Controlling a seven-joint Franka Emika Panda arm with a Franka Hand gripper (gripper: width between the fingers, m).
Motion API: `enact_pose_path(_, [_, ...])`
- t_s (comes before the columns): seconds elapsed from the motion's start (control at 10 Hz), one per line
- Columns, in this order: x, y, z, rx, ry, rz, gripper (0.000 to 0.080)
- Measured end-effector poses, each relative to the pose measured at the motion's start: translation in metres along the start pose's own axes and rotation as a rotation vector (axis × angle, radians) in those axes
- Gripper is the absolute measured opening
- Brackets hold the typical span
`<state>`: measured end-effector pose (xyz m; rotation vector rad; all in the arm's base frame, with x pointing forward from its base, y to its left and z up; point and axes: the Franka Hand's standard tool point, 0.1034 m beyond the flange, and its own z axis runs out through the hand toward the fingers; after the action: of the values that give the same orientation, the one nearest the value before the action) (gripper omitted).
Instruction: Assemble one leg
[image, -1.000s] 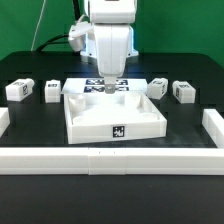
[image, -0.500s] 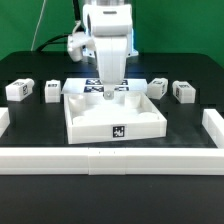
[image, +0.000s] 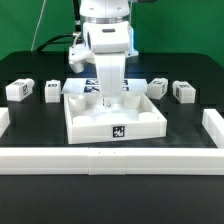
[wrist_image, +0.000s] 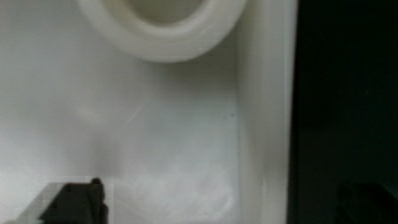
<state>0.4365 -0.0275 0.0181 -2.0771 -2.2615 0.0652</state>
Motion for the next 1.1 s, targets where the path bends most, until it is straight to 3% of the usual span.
enact_pose_path(0.1, [-0.0010,0.0010,-0.0014,0.003,-0.001,0.002,0.0650])
enact_pose_path(0.3, [-0.0007,0.0000,0.0002,0.006,0.000,0.003,0.0392])
enact_pose_path(0.4, [-0.0007,-0.0002,0.0004,0.007,0.000,0.003,0.0392])
enact_pose_path(0.5, [-0.0007,-0.0003,0.0005,0.007,0.001,0.003,0.0211])
enact_pose_path(0.6, [-0.0007,-0.0003,0.0006,0.007,0.001,0.003,0.0083])
enact_pose_path(1.1, [-0.0007,0.0004,0.0002,0.004,0.000,0.004,0.0057])
